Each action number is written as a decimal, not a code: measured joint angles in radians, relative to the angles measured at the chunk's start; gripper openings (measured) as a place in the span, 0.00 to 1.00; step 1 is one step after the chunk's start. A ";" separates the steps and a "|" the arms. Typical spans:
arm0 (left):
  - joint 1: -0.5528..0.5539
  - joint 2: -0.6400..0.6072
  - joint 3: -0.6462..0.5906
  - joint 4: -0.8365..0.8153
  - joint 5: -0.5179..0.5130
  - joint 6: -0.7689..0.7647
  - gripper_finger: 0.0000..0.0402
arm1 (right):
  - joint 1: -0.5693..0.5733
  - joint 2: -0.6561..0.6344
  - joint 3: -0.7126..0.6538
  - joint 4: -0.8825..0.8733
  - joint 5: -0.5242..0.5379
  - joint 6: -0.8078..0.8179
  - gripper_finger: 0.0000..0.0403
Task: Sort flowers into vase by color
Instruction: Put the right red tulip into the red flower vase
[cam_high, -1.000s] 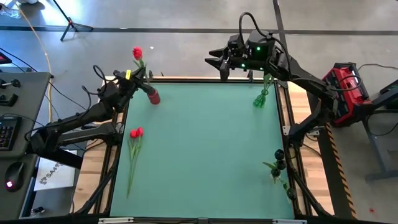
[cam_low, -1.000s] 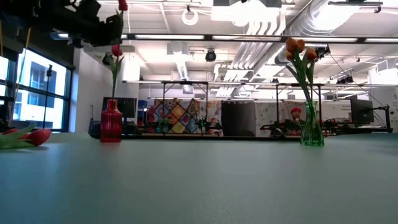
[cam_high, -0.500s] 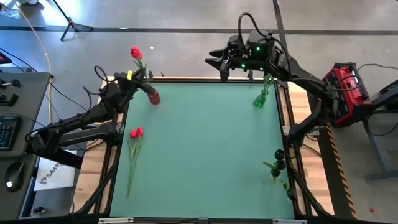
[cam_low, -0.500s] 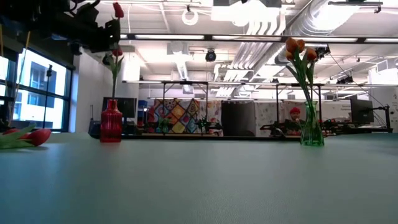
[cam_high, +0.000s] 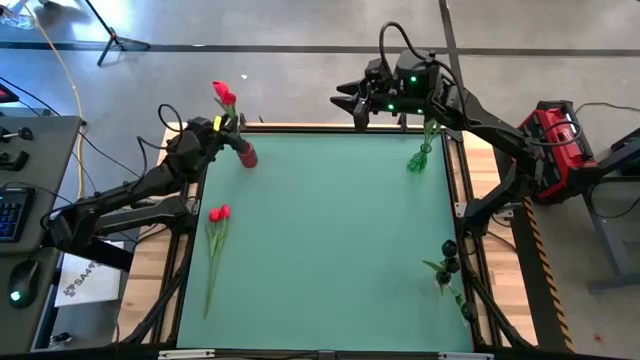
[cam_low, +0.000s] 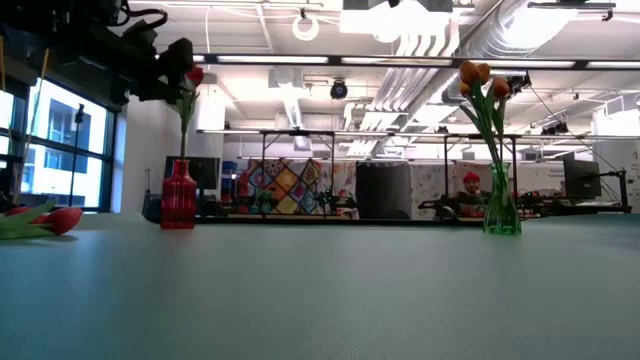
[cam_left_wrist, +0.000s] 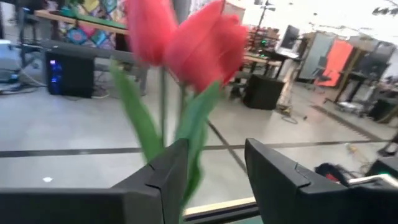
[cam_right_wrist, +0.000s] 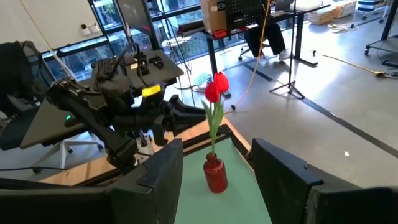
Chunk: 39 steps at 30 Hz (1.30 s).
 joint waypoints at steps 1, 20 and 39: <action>0.000 0.000 0.012 -0.010 0.013 -0.004 0.38 | 0.000 0.000 0.000 -0.004 0.000 0.000 0.44; -0.227 0.000 0.369 -0.918 0.051 -0.398 0.36 | 0.000 -0.002 0.000 -0.201 0.003 -0.039 0.44; -0.433 0.009 0.301 -1.323 0.374 -0.979 0.37 | 0.000 -0.003 0.000 -0.301 -0.020 -0.083 0.44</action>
